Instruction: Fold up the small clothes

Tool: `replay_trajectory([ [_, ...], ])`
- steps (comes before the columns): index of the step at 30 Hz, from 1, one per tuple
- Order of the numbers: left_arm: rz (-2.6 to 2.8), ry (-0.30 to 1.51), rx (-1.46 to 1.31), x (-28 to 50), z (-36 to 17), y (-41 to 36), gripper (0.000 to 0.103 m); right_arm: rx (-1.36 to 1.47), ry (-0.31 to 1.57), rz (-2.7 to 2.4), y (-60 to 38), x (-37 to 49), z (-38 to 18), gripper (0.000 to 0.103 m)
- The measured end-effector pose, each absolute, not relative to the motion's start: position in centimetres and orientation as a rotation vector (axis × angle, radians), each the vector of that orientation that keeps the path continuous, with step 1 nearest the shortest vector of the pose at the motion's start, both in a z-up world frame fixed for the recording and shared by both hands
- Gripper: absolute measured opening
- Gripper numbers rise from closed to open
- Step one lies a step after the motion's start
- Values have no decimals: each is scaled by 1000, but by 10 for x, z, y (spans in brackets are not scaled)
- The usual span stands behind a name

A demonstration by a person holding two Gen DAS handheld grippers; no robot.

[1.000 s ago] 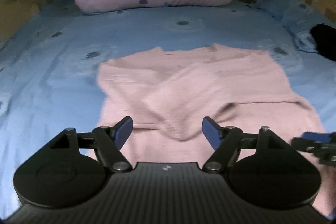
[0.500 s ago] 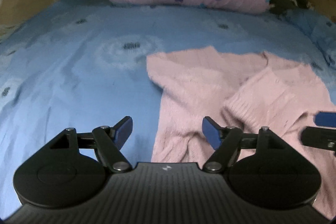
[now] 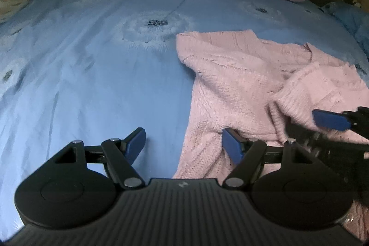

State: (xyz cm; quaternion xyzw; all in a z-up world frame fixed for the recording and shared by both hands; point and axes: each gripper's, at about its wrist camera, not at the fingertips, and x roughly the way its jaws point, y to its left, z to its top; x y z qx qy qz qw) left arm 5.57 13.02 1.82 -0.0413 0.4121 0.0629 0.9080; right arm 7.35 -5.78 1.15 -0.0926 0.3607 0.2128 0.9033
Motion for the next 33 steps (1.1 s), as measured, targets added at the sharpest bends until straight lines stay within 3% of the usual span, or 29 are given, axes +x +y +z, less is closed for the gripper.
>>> replay_trajectory([
  [2,131,852,-85,56,17,129,78,-137,763,443,-63,80,12,24],
  [4,132,853,-84,56,17,128,78,-67,767,441,-72,84,17,18],
  [14,144,851,-75,58,17,123,78,73,667,329,-151,85,69,17],
  [26,152,851,-66,60,15,121,78,293,802,58,-256,107,21,18],
  [33,158,851,-61,62,15,119,78,304,797,10,-288,105,24,19],
])
